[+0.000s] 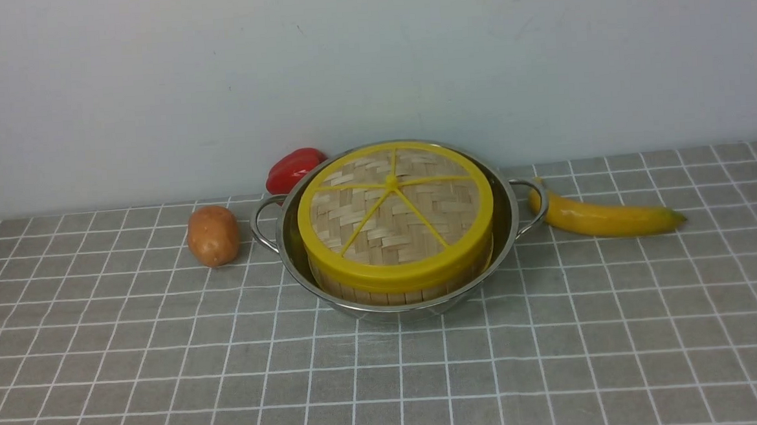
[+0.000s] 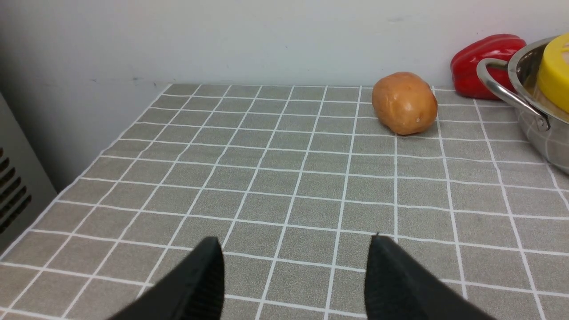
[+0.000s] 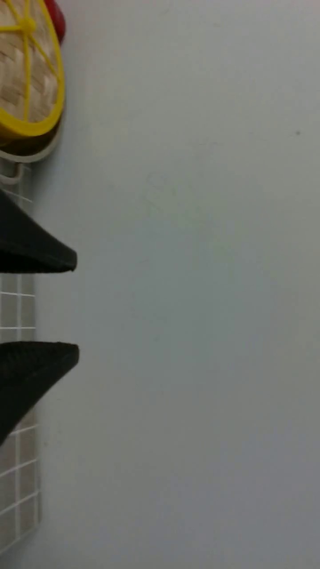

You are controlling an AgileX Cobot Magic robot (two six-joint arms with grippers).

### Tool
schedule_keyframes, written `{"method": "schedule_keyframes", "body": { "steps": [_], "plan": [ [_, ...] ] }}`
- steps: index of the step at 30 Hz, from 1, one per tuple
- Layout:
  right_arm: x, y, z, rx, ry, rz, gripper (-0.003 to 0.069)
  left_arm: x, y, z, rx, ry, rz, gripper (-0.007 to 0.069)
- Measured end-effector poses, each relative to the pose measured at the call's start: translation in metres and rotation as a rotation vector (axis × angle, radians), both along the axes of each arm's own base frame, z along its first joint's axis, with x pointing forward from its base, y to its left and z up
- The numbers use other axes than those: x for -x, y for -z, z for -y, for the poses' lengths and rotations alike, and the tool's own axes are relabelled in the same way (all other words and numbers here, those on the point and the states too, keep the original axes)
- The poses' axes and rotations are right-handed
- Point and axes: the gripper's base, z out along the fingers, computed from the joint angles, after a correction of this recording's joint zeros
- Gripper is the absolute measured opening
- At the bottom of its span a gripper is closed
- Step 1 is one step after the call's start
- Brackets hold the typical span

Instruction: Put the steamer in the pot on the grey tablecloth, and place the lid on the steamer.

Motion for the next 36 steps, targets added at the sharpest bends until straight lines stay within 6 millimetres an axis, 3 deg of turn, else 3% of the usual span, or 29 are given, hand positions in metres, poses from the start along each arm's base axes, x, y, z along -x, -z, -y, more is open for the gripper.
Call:
{"method": "schedule_keyframes", "body": {
  "steps": [4, 5, 6, 13, 18, 24, 36],
  "plan": [
    [0.024, 0.048, 0.001, -0.015, 0.0, -0.013, 0.024, 0.0, 0.0, 0.0, 0.0, 0.0, 0.0, 0.04],
    [0.023, 0.05, 0.001, -0.015, 0.0, -0.021, 0.024, 0.0, 0.0, 0.0, 0.0, 0.0, 0.0, 0.04],
    [0.029, 0.069, 0.001, -0.016, -0.003, -0.026, 0.024, 0.0, 0.0, 0.0, 0.0, 0.0, 0.0, 0.04],
    [0.042, 0.115, -0.001, -0.022, -0.022, 0.022, 0.024, 0.0, 0.0, 0.0, 0.0, 0.0, 0.0, 0.04],
    [0.048, 0.118, 0.0, -0.049, -0.017, 0.052, 0.024, 0.0, 0.0, 0.0, 0.0, 0.0, 0.0, 0.04],
    [0.049, 0.136, 0.004, -0.063, 0.031, -0.136, 0.024, 0.0, 0.0, 0.0, 0.0, 0.0, 0.0, 0.04],
    [0.05, 0.138, 0.004, -0.073, 0.035, -0.157, 0.024, 0.0, 0.0, 0.0, 0.0, 0.0, 0.0, 0.04]
  ]
}}
